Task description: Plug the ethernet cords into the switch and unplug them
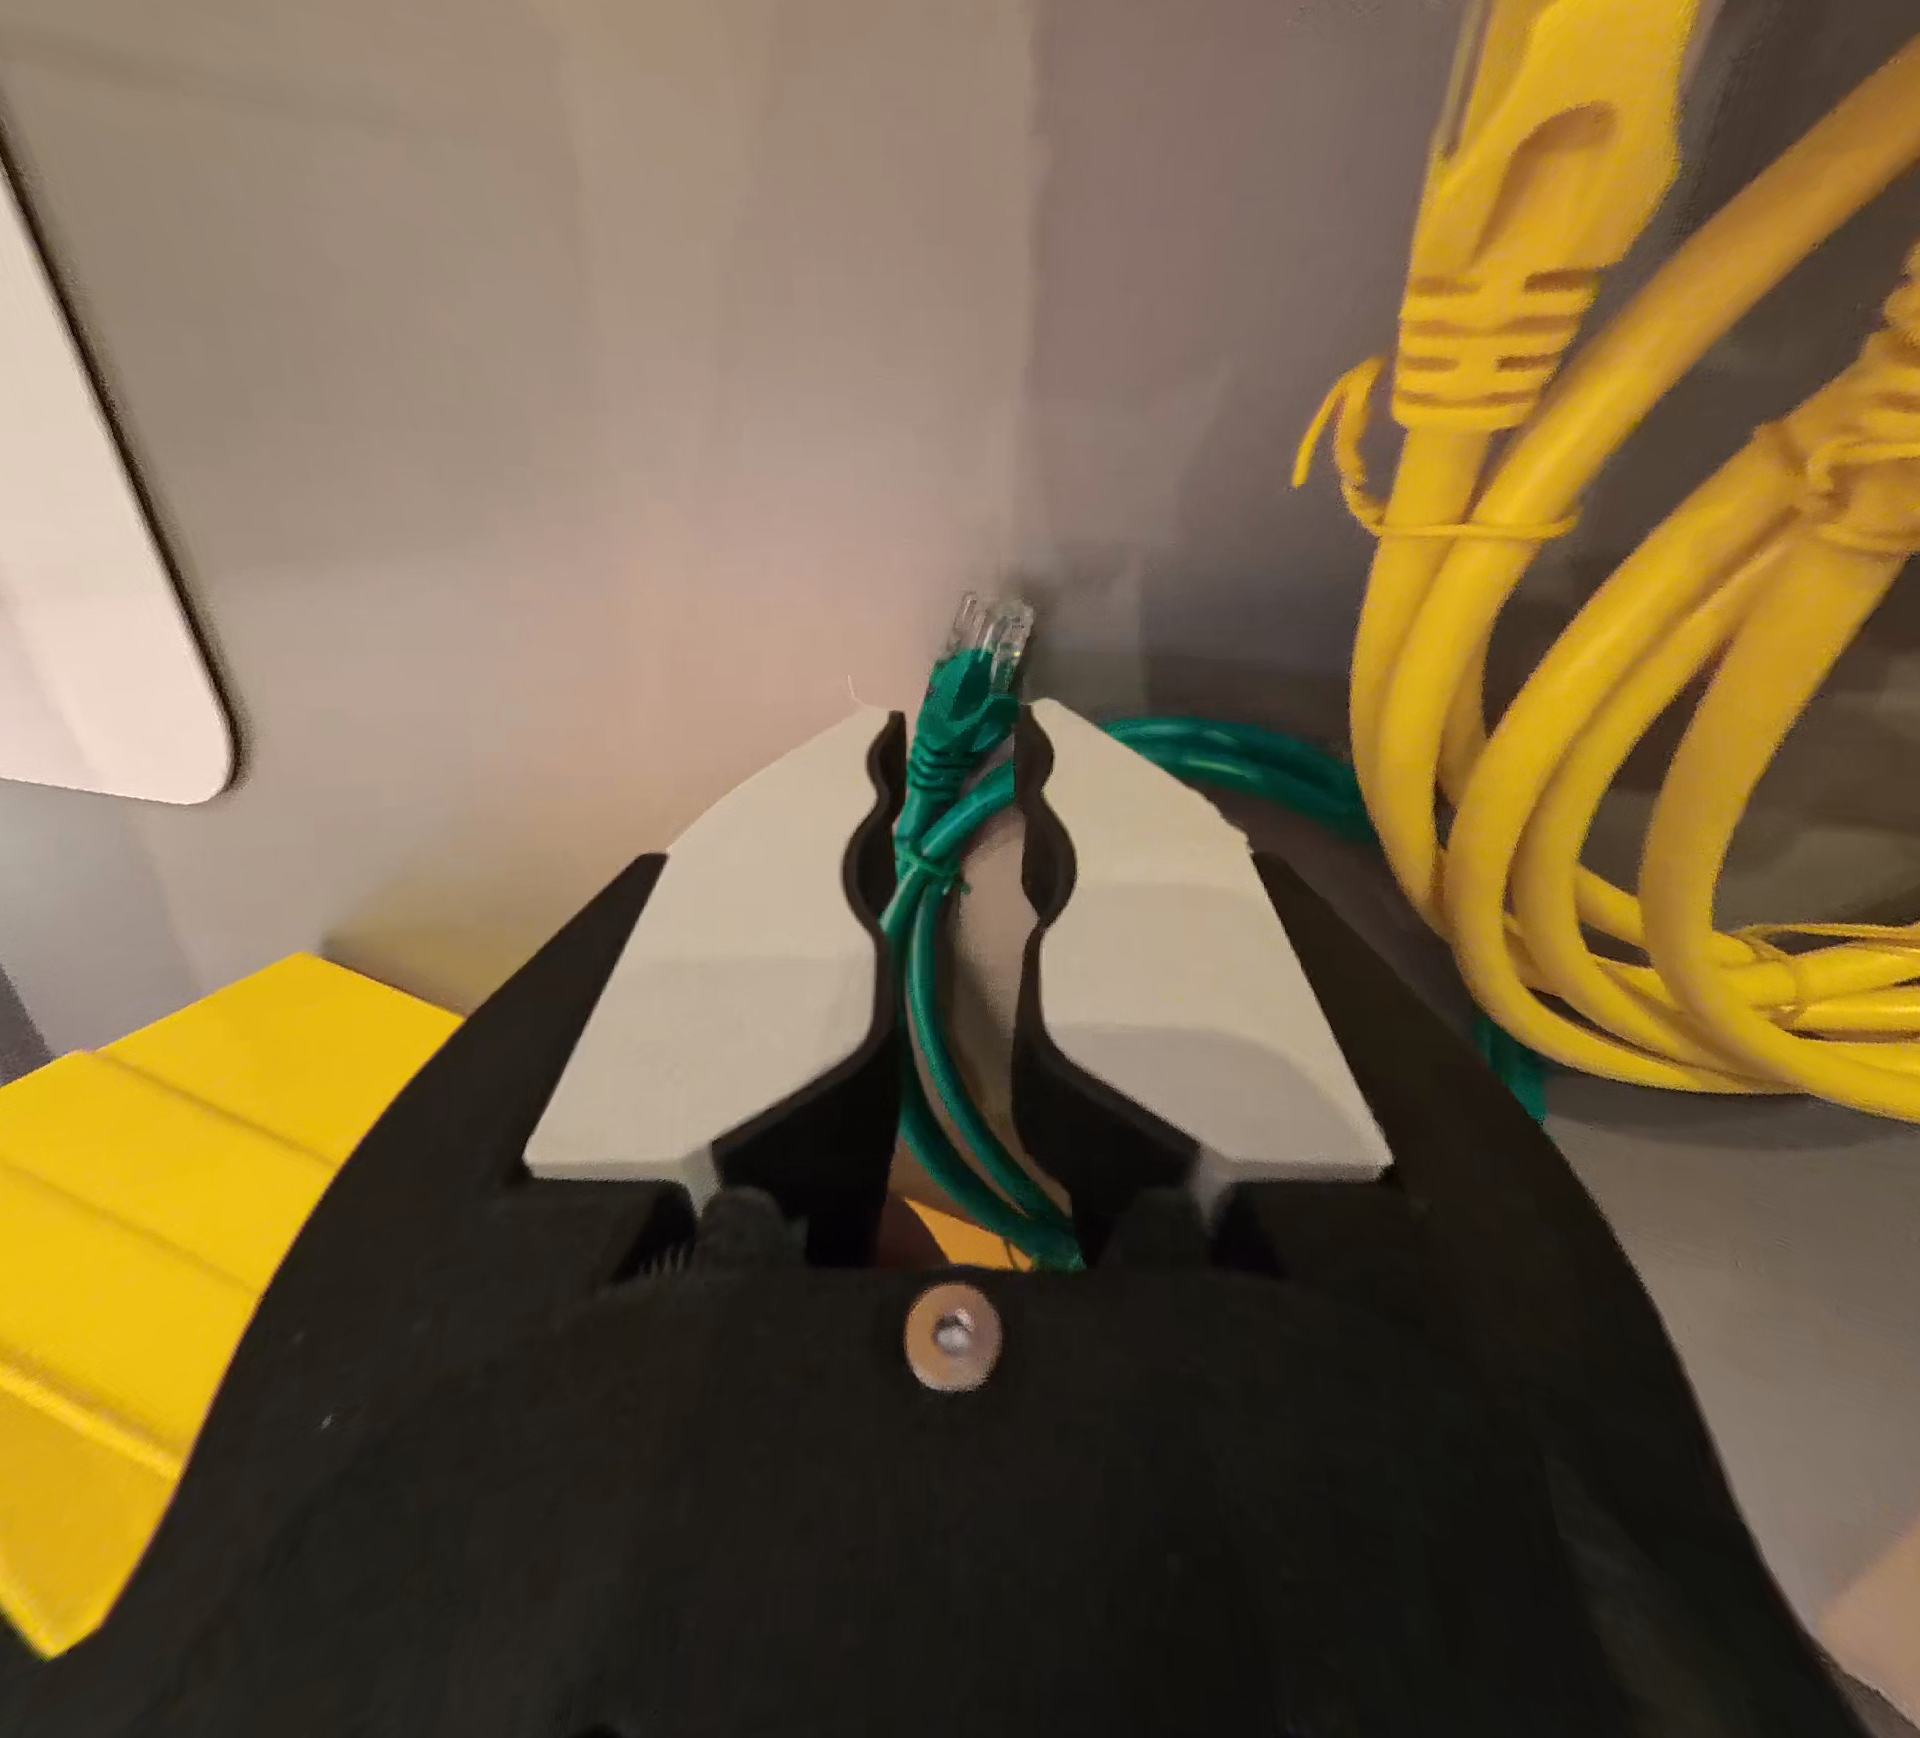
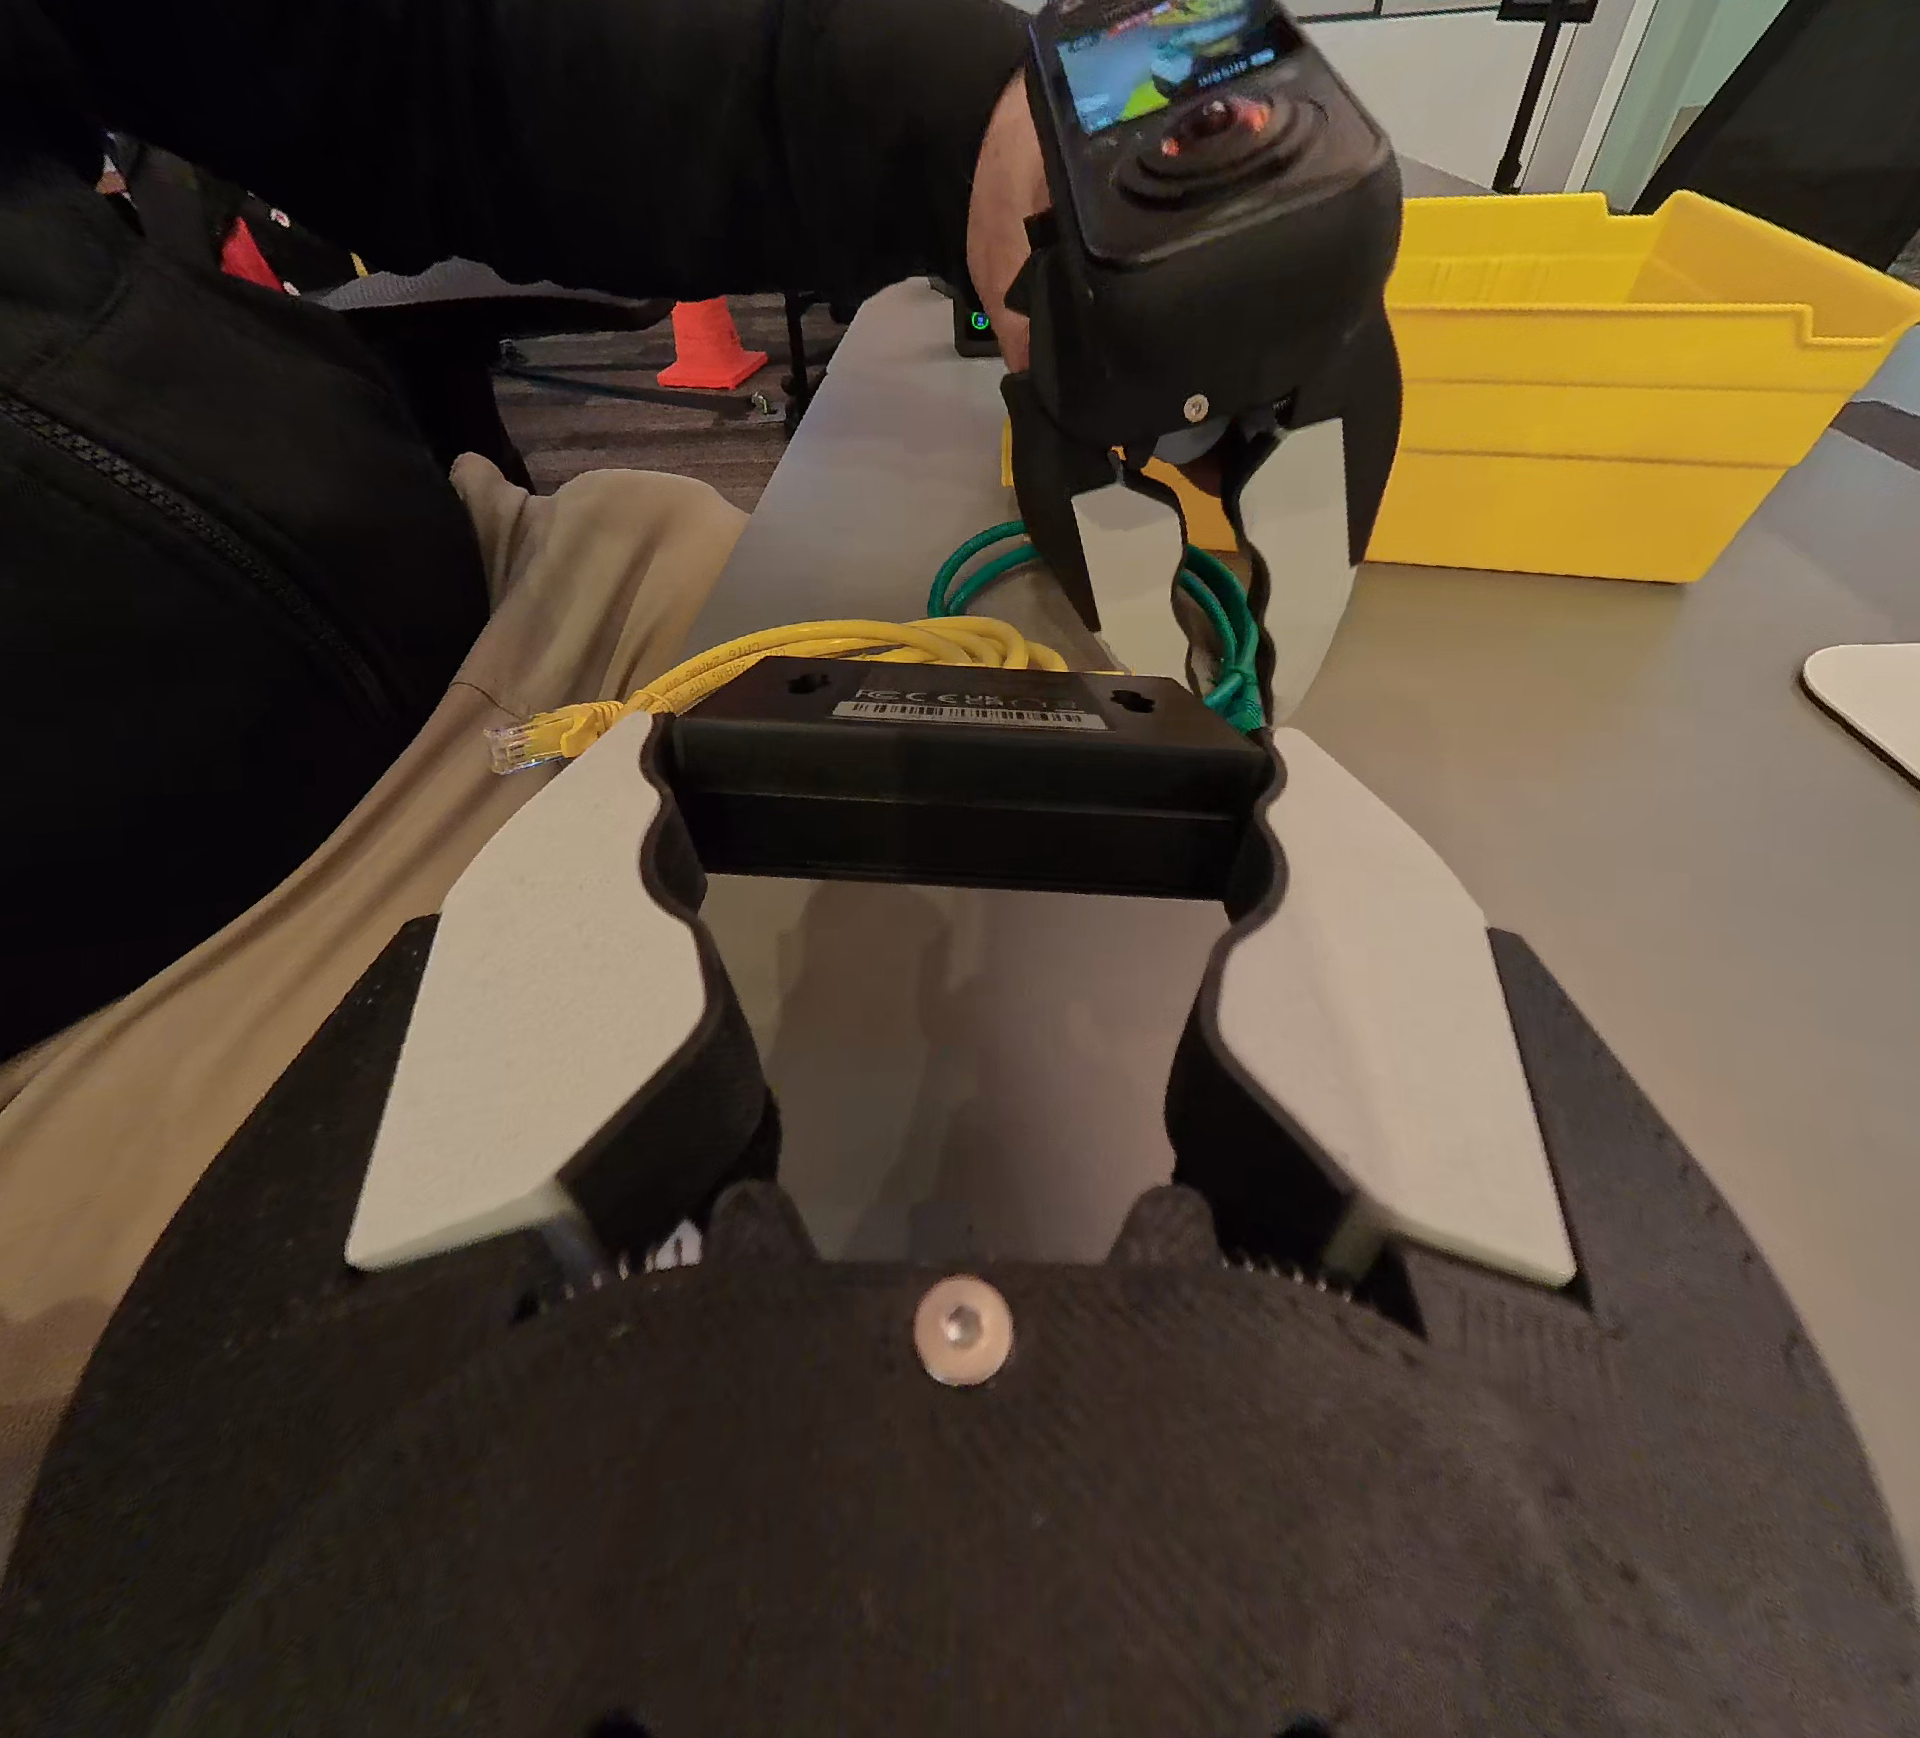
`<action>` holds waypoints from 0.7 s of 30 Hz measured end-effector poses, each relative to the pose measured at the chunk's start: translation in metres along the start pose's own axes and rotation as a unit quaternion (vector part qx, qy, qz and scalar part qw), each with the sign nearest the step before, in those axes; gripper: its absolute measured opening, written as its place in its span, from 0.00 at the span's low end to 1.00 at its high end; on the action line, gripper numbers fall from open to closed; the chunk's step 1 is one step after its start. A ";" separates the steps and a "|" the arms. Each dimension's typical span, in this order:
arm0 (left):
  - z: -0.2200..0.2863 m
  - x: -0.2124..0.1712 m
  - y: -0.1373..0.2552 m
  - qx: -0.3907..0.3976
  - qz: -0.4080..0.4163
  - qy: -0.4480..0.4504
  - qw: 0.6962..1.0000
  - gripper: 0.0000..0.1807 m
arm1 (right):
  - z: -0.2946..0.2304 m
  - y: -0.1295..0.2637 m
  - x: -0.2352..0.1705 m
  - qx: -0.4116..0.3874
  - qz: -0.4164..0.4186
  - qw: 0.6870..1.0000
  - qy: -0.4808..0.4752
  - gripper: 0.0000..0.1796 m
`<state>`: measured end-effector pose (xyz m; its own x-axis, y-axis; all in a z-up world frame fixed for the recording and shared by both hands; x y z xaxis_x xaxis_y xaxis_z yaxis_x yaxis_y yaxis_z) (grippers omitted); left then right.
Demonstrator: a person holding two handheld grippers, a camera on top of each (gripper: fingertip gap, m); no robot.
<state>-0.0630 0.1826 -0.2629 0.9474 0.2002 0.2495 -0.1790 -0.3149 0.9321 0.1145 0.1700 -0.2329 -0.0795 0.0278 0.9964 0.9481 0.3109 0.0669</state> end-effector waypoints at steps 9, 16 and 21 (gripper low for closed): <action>0.004 -0.003 0.000 0.032 -0.011 -0.026 0.999 0.18 | 0.000 0.000 0.000 0.000 0.000 1.000 0.000 0.56; 0.004 -0.016 0.000 0.031 -0.055 -0.011 0.998 0.10 | 0.000 0.000 0.000 0.000 0.001 1.000 -0.002 0.55; 0.003 -0.018 -0.001 0.025 -0.042 0.026 0.998 0.08 | 0.000 0.000 0.000 0.000 0.000 1.000 -0.002 0.55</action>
Point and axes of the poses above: each gripper's, where its closed fingertips meet, y back along the fingers, x out of its top, z = x × y across the jaws, the point moved 7 cm from there along y, back along the fingers, and after that the axes turned 6 degrees about z, right-handed, at the moved point
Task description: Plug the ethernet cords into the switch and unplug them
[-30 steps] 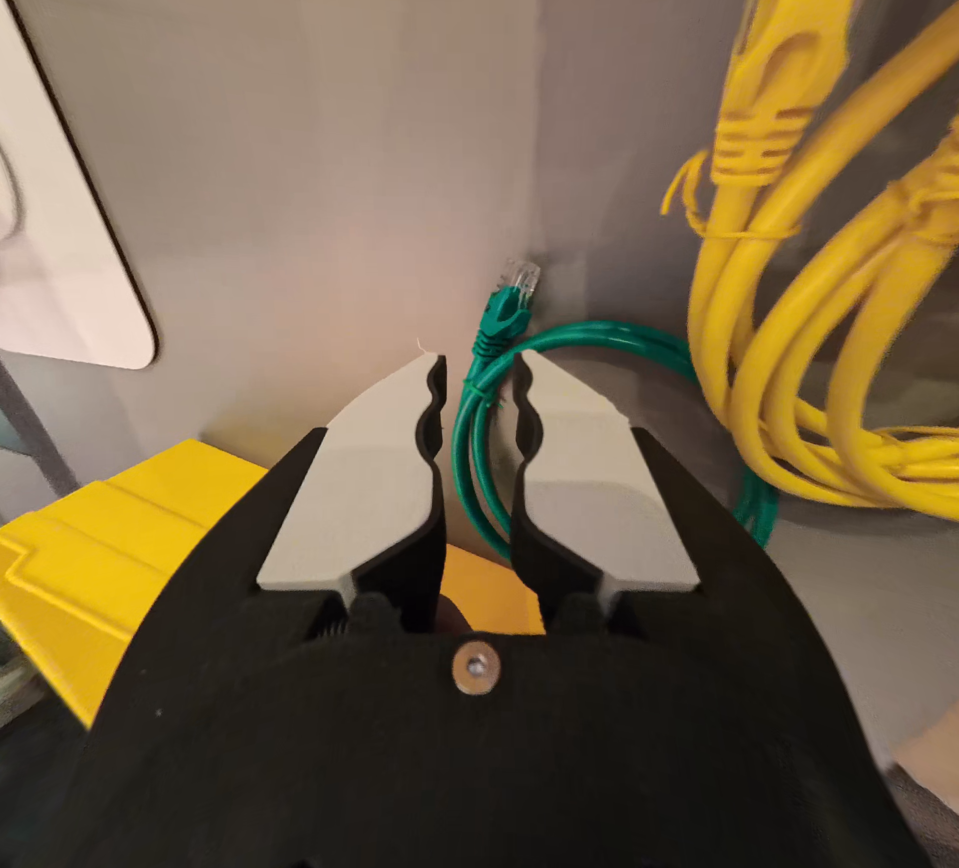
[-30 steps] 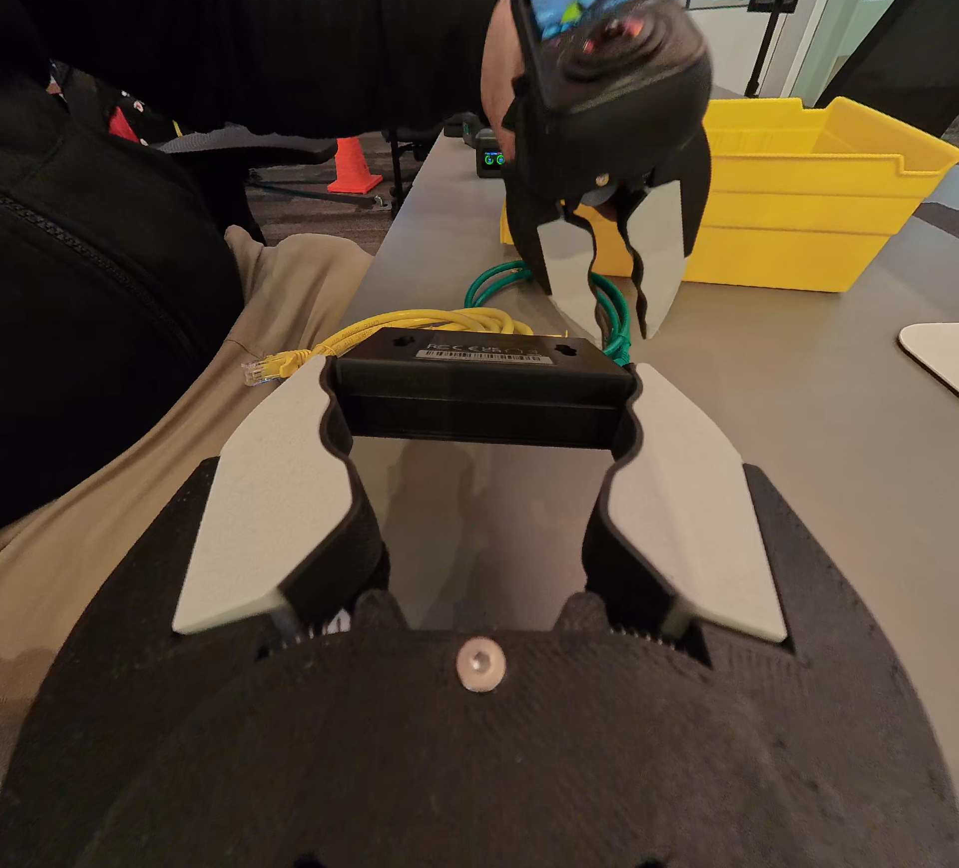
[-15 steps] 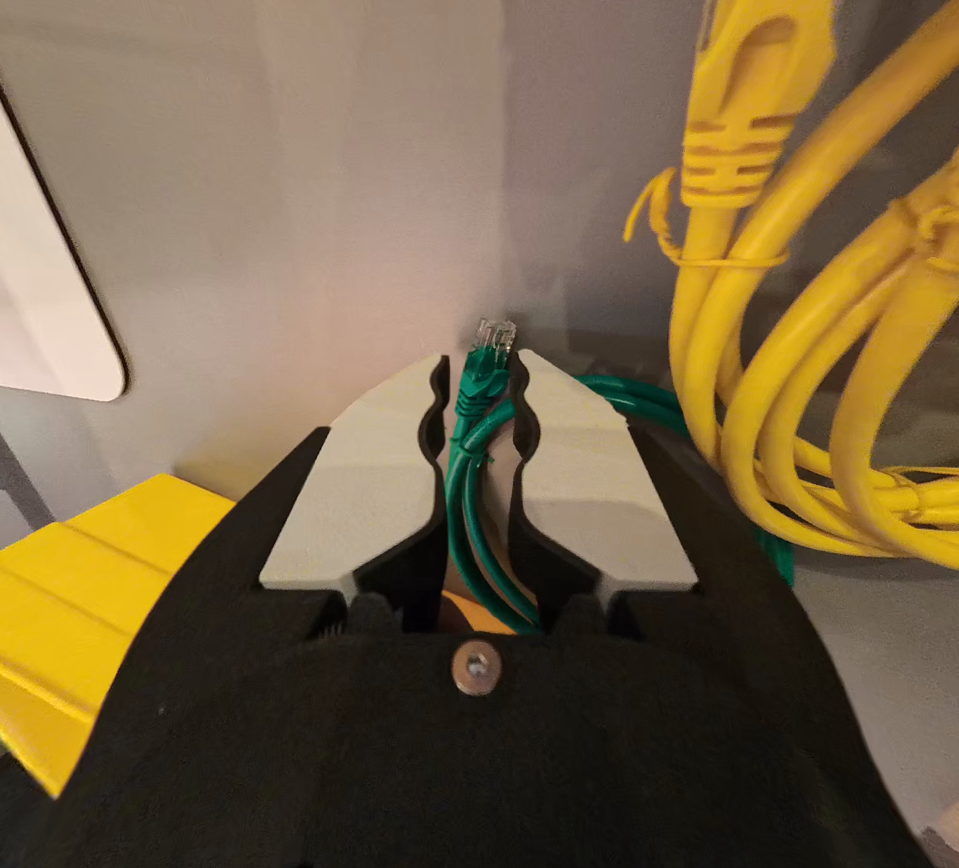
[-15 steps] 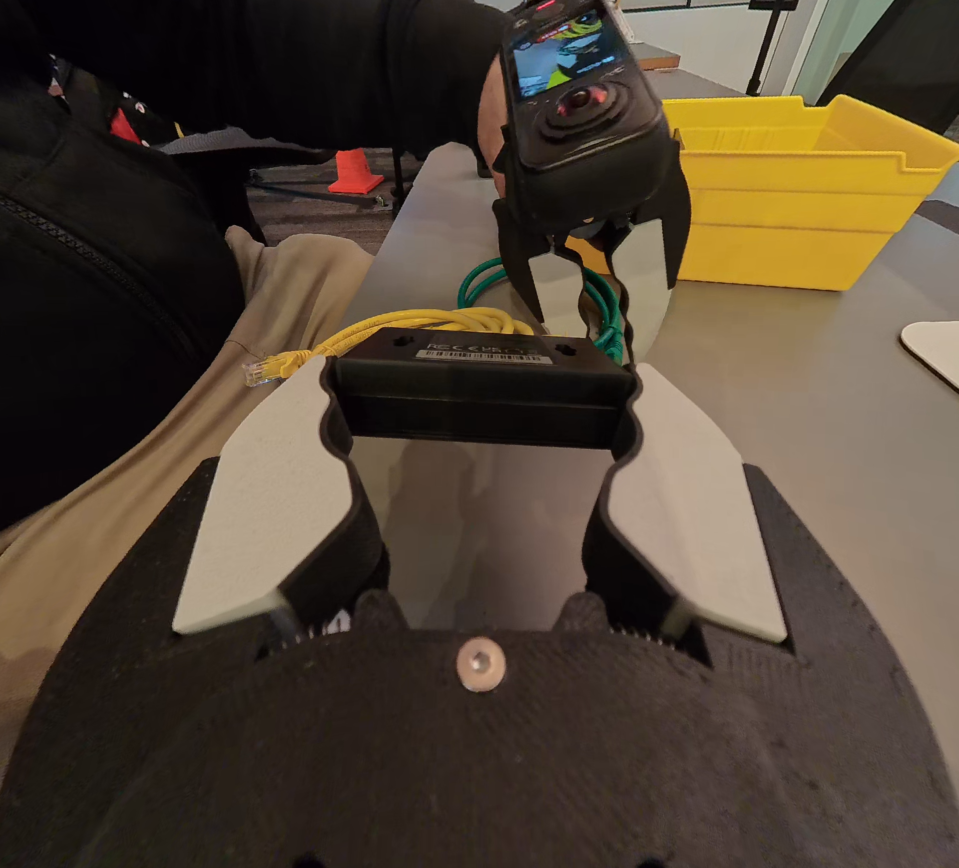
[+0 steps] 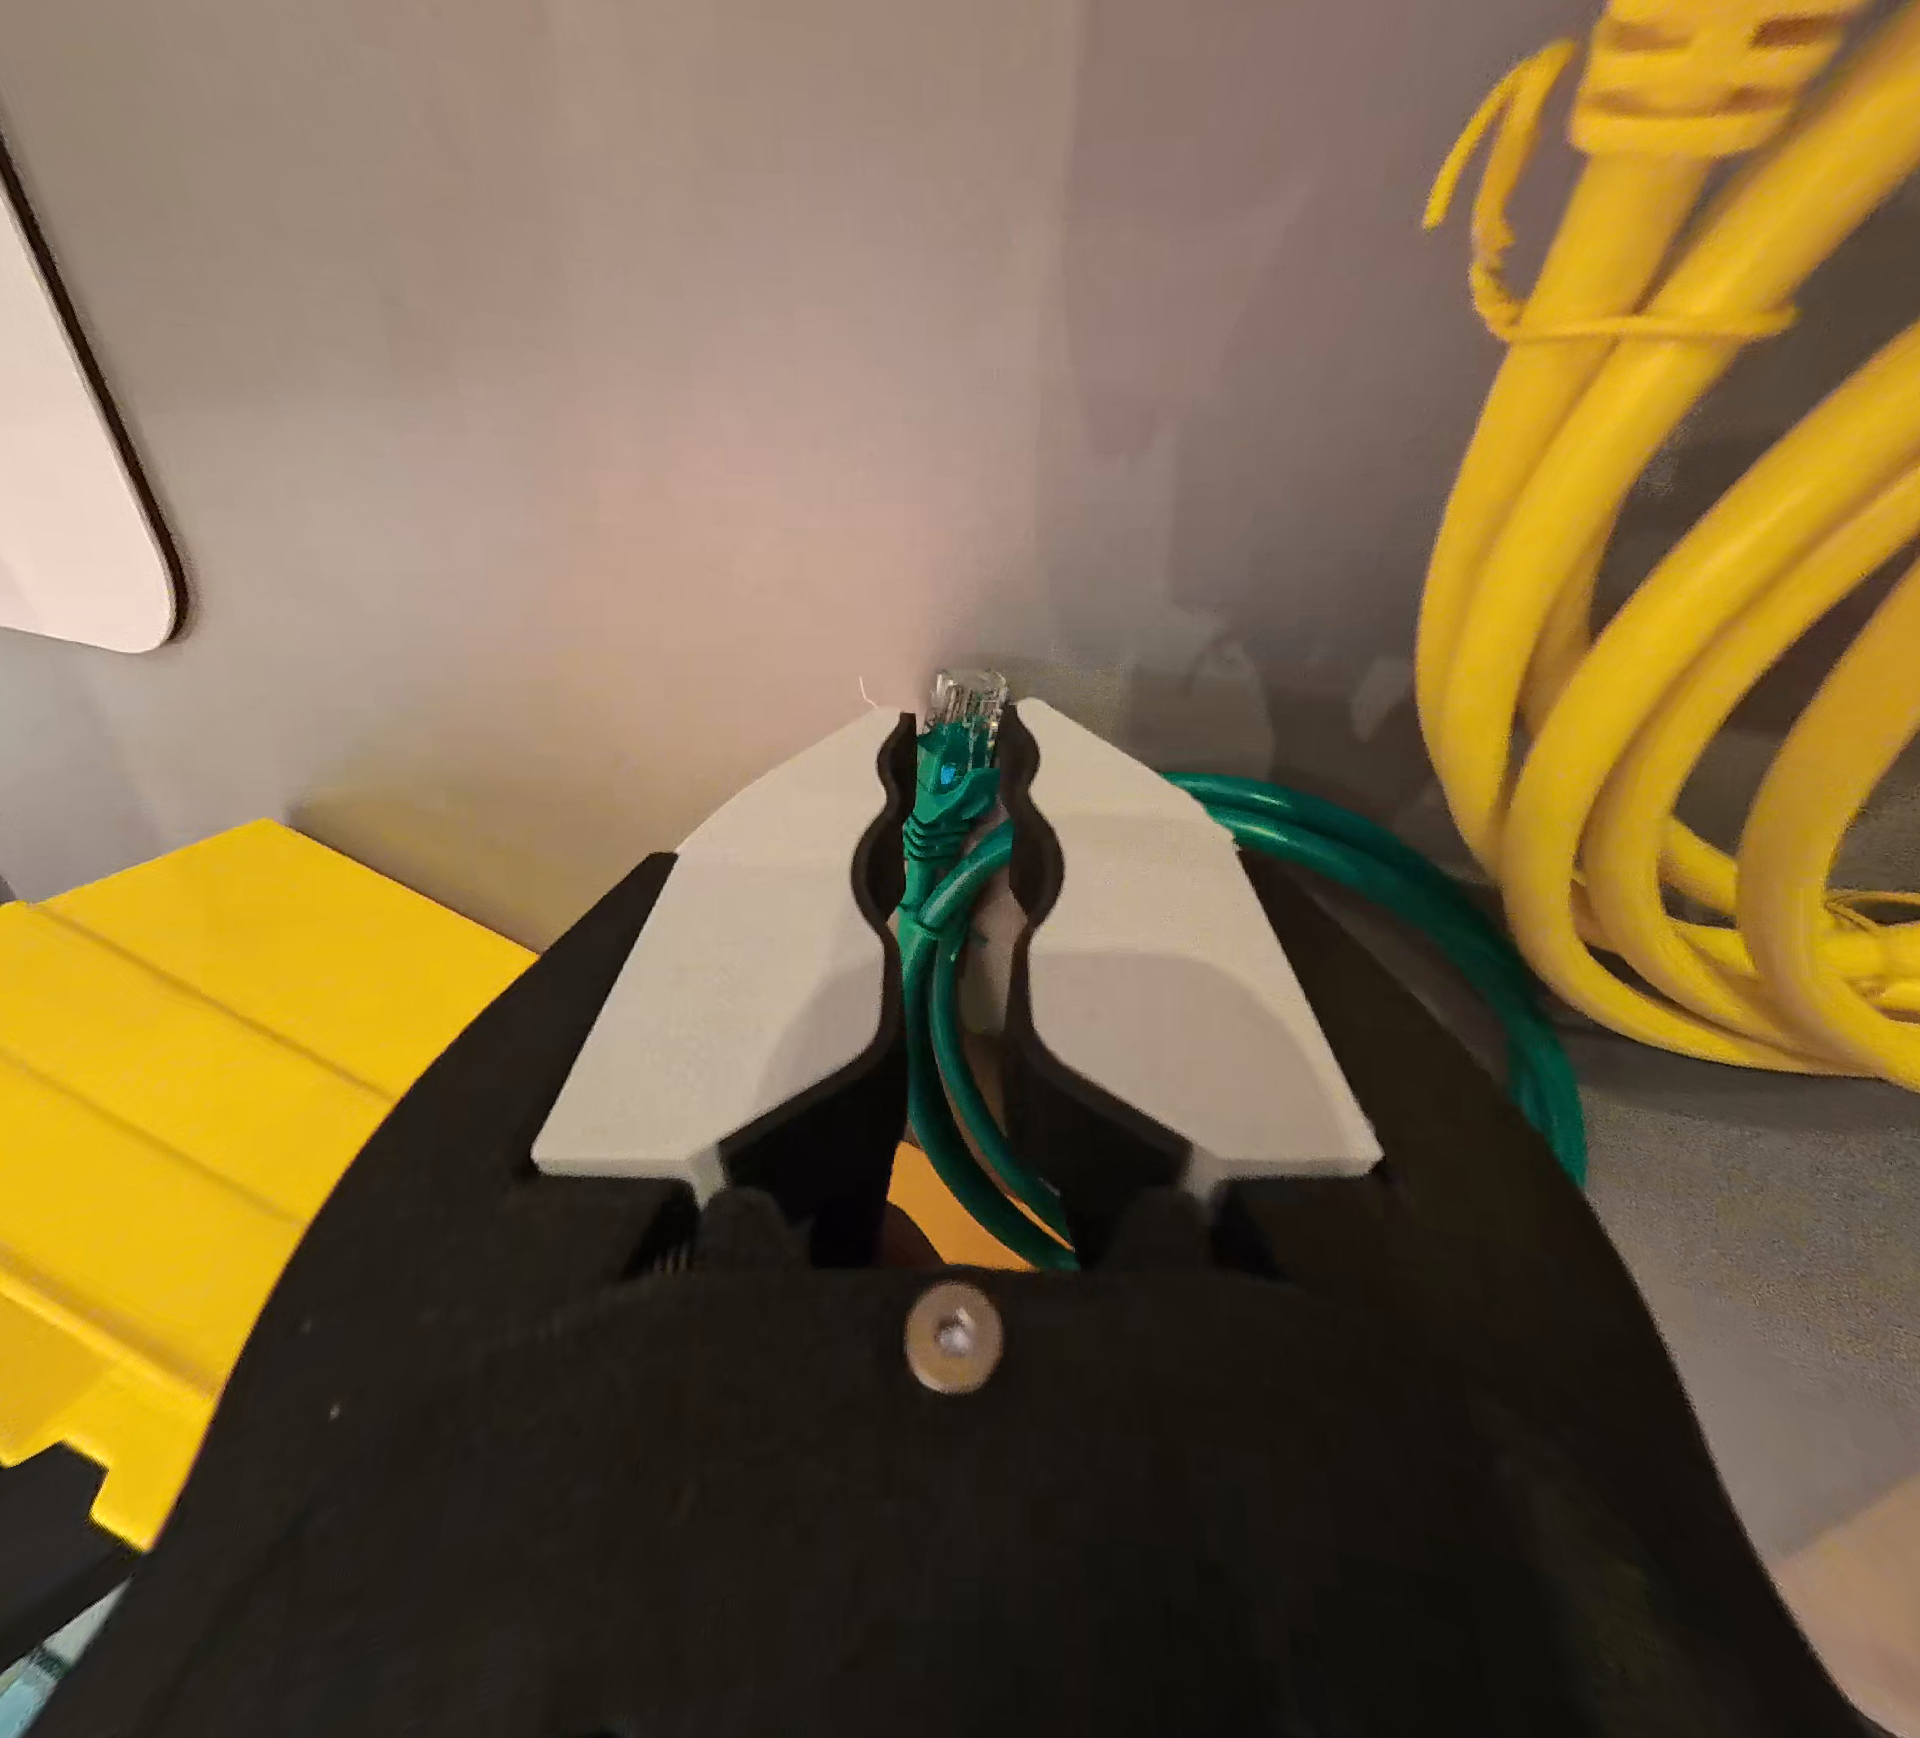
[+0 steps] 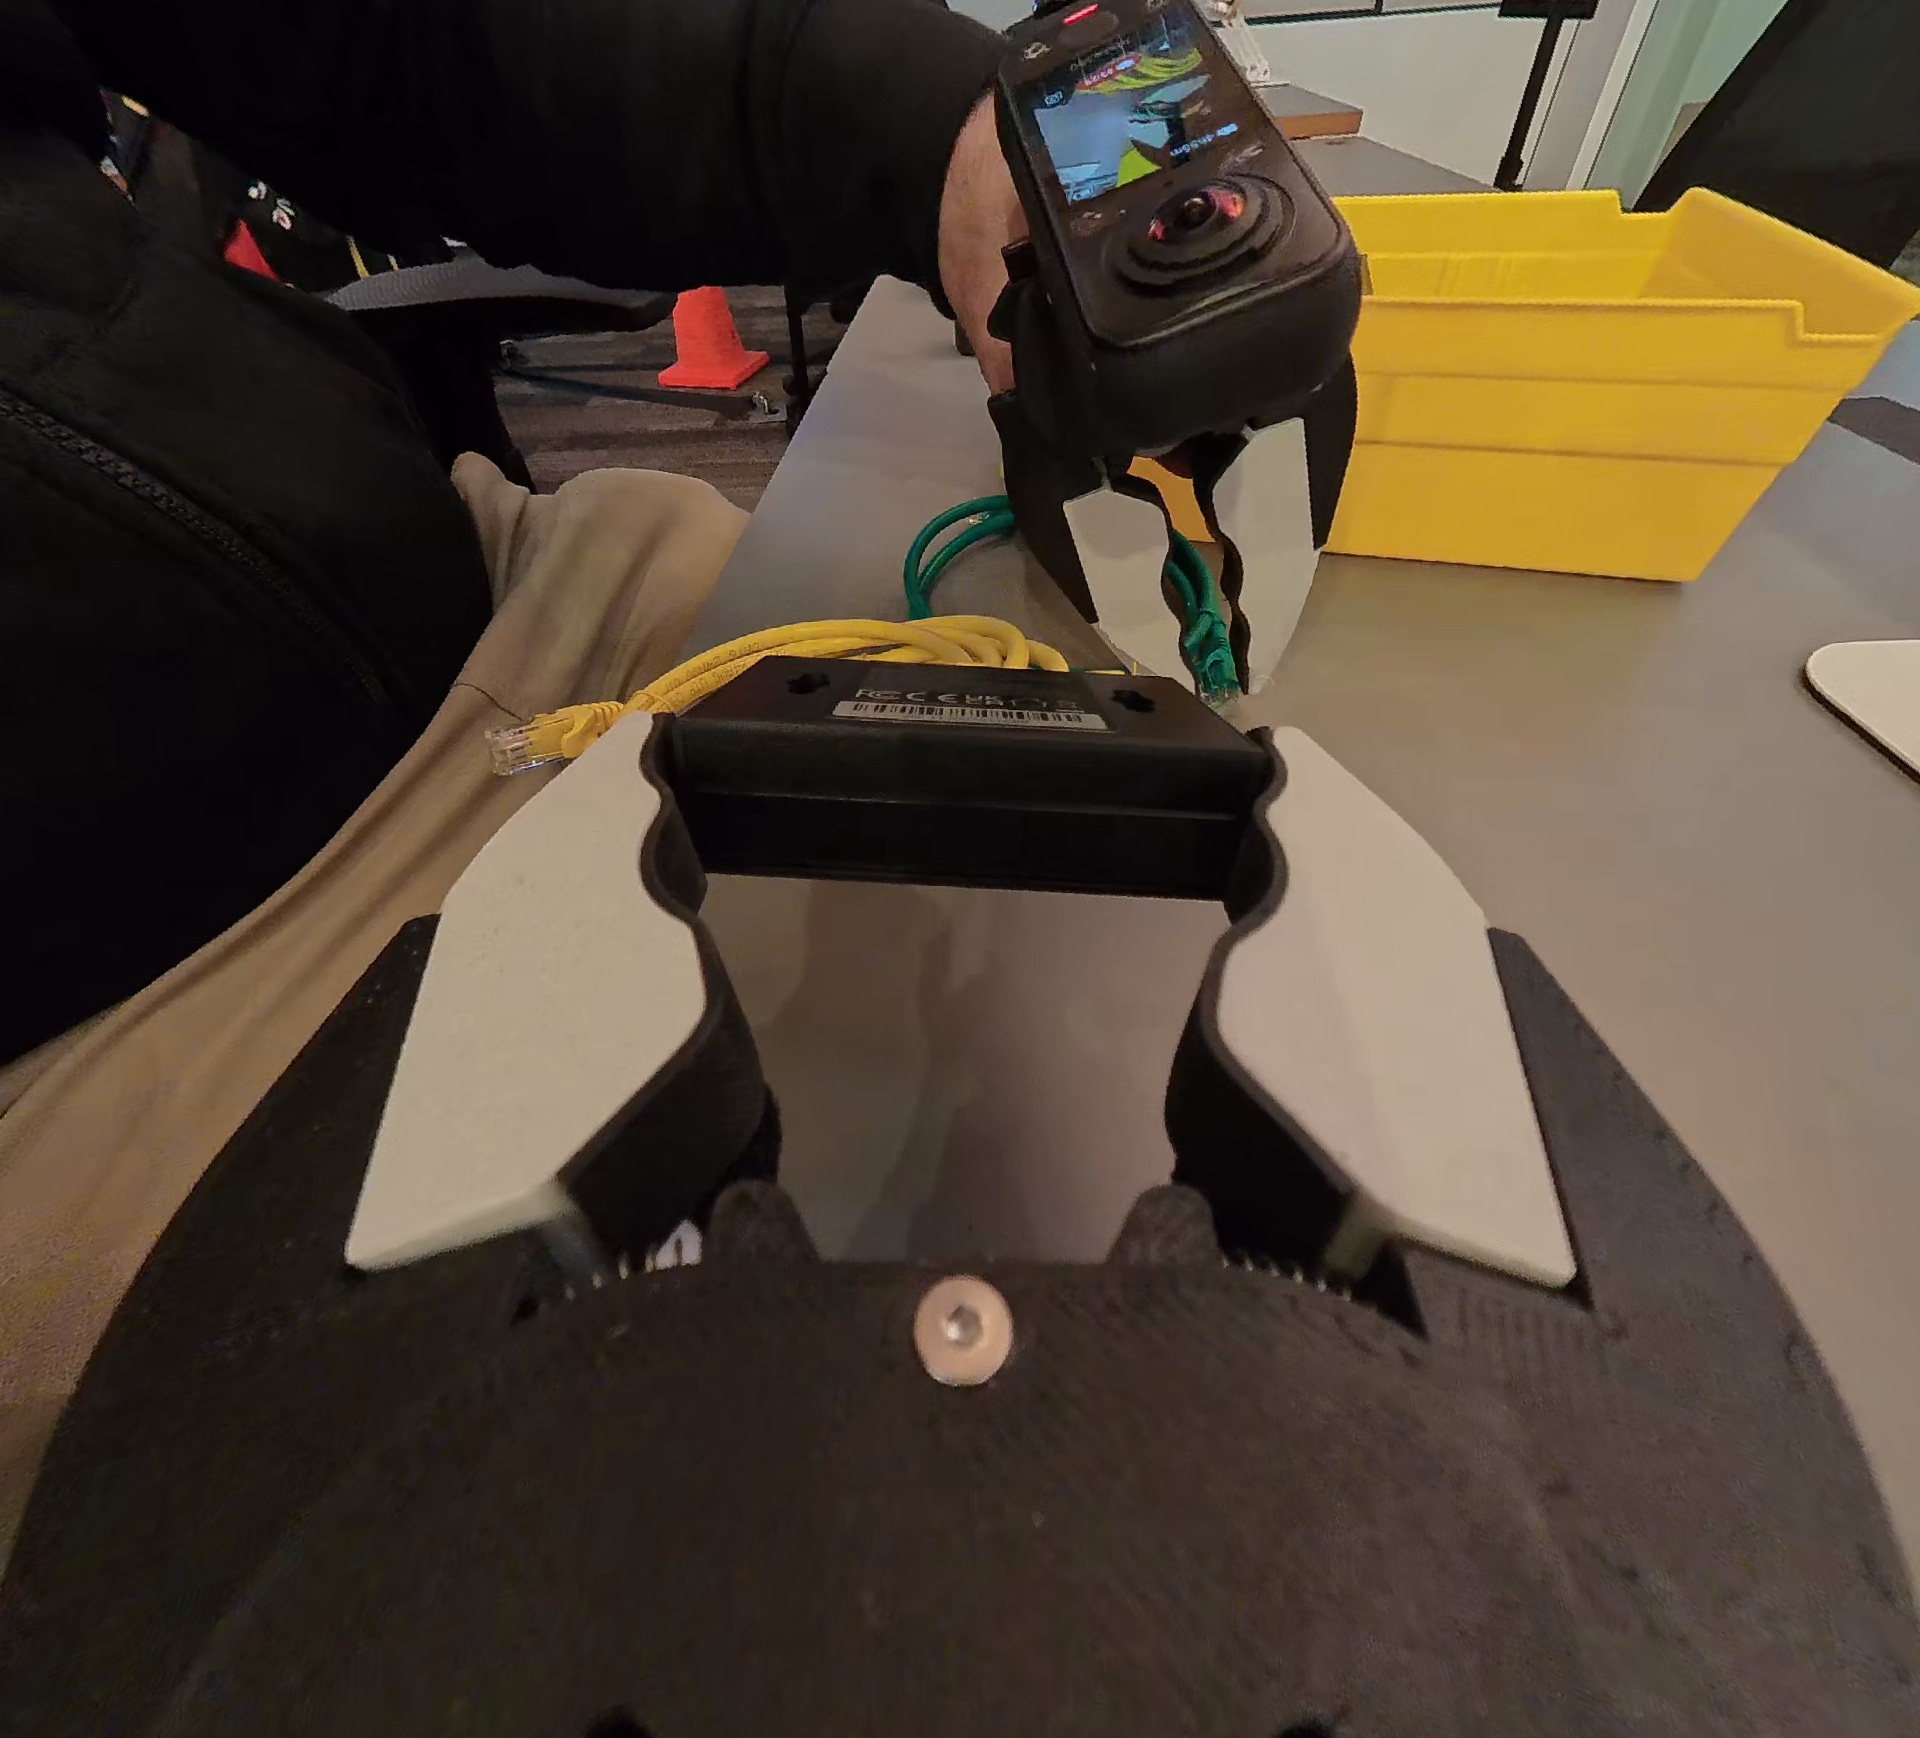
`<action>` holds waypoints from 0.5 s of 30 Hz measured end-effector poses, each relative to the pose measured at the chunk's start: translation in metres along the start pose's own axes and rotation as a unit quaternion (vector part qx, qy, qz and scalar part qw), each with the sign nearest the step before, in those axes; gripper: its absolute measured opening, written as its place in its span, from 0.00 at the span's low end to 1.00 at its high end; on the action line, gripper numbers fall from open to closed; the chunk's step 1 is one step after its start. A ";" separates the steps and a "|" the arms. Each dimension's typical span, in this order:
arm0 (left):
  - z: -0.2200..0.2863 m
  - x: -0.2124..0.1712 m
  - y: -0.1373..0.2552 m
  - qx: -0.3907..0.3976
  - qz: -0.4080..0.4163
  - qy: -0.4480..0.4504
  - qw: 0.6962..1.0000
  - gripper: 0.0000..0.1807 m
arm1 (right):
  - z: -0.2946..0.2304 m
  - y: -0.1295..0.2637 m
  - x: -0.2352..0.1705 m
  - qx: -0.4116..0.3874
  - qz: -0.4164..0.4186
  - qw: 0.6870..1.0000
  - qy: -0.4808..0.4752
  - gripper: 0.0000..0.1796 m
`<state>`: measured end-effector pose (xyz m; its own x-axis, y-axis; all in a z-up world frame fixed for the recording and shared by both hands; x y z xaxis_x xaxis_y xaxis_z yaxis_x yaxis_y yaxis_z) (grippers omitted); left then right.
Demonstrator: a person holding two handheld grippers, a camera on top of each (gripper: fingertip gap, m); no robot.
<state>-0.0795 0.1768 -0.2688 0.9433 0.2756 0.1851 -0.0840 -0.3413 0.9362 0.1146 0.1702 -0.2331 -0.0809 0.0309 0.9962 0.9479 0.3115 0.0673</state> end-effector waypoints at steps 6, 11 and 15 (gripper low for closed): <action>-0.005 0.006 0.008 0.023 0.028 0.002 0.999 0.07 | 0.000 0.000 0.000 0.001 -0.001 1.000 0.000 0.56; -0.024 0.019 0.022 0.013 0.066 0.033 0.997 0.07 | 0.000 0.000 0.000 0.002 -0.001 1.000 0.000 0.56; -0.034 0.033 0.017 -0.038 0.095 0.080 0.992 0.08 | -0.001 0.000 0.000 0.003 -0.001 1.000 0.001 0.56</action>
Point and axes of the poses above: each gripper's, where its closed fingertips meet, y back along the fingers, x out of its top, z = x × y across the jaws, the point moved 7 cm from there along y, back along the fingers, and after that the axes turned 6 degrees about z, right-handed, at the moved point
